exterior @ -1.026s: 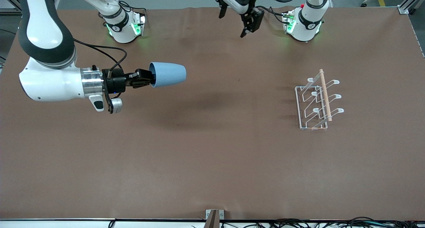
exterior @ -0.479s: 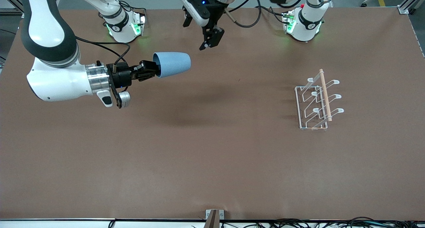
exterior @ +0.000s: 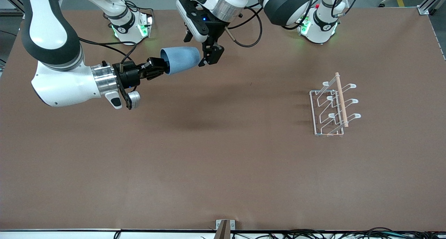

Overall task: Hang cup on cup holder
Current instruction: 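Grasp the cup's base with the left gripper beside the right gripper, then open the right gripper and release the cup to the left gripper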

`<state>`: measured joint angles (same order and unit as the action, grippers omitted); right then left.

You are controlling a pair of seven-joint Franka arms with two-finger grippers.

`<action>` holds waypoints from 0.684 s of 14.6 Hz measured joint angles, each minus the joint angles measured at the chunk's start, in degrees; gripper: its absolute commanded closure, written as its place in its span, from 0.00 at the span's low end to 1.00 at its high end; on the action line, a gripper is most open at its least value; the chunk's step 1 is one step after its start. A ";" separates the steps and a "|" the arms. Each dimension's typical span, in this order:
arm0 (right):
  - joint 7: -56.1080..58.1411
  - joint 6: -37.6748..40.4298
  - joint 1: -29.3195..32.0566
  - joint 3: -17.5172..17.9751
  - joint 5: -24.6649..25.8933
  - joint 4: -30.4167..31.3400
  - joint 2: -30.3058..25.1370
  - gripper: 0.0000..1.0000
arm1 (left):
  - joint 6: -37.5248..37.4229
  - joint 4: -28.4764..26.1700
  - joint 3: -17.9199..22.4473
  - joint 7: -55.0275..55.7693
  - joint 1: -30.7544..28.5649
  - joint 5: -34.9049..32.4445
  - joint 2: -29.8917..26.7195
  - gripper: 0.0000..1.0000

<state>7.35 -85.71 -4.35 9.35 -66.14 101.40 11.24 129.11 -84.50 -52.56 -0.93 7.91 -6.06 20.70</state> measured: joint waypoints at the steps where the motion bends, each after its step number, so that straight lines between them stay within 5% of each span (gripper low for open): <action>1: 0.00 0.01 -0.31 0.01 -0.01 0.00 0.00 0.98 | 0.18 0.09 0.00 -0.01 0.16 -0.02 0.22 0.00; 10: -0.33 0.09 -1.12 0.01 -0.12 0.00 0.00 0.95 | 3.38 0.24 0.03 -0.18 1.63 -3.76 3.91 0.02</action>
<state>7.02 -85.63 -5.47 9.36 -66.26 101.40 11.25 132.49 -84.26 -52.53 -1.10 9.54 -9.82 24.61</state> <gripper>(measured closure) 0.956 0.000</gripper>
